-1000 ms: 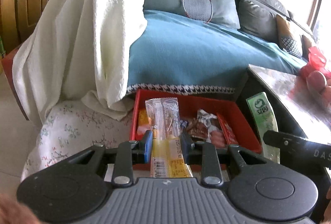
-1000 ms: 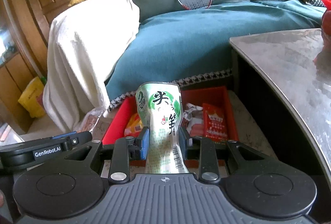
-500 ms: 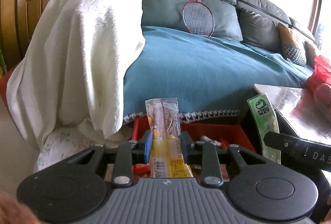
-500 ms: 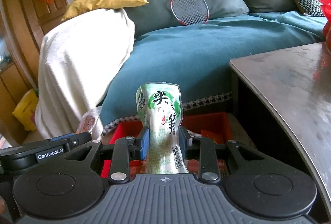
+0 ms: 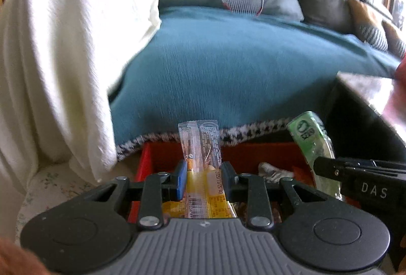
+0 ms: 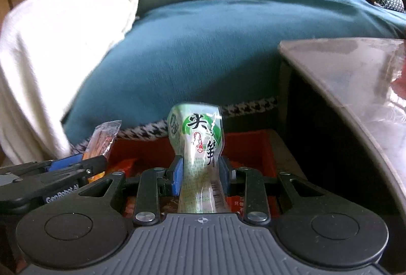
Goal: Organize snacks
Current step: 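Lower both snacks into the box and open both grippers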
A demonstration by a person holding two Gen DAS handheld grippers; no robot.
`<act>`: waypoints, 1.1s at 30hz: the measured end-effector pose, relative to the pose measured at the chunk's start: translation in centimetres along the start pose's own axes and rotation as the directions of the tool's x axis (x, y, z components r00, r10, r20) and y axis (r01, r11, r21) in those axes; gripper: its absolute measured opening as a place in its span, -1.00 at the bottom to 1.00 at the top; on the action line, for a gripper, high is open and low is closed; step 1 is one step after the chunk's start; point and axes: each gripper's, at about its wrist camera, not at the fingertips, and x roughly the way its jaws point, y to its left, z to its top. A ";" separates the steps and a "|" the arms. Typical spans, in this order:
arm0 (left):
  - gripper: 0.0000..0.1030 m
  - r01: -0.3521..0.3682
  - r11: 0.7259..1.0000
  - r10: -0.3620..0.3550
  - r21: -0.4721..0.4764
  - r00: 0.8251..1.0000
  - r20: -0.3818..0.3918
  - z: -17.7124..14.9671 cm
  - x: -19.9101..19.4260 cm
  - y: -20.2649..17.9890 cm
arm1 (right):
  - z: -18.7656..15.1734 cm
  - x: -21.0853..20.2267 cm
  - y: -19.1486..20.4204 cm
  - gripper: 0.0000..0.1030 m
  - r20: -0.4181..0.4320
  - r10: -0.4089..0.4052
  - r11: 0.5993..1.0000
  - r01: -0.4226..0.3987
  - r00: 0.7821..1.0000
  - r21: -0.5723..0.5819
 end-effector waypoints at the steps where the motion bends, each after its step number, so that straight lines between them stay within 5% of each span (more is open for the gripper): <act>1: -0.56 -0.003 1.000 0.003 0.005 1.000 -0.008 -0.2 0.5 -0.1 | -0.1 0.5 0.2 -0.28 -0.011 -0.004 1.000 0.004 1.000 -0.011; 11: -0.52 -0.016 1.000 0.018 0.017 0.996 -0.092 -1.5 3.5 -0.3 | -1.5 3.3 1.2 -0.19 -0.096 -0.039 0.997 0.032 0.995 -0.074; 17: -0.12 -0.024 1.000 0.025 0.019 0.996 -0.084 -1.3 3.1 -0.3 | -0.7 2.8 1.0 0.03 -0.063 -0.056 0.996 0.051 0.996 -0.072; 20: -0.08 -0.038 0.998 0.041 0.040 0.996 -0.078 -1.1 2.5 -0.4 | -0.4 3.0 0.8 0.09 -0.047 -0.071 0.996 0.068 0.996 -0.066; 33: 0.41 -0.030 0.999 0.029 -0.039 0.999 -0.018 -1.5 -5.7 2.0 | -2.1 -6.1 2.8 0.41 0.041 -0.080 0.995 0.082 0.996 -0.060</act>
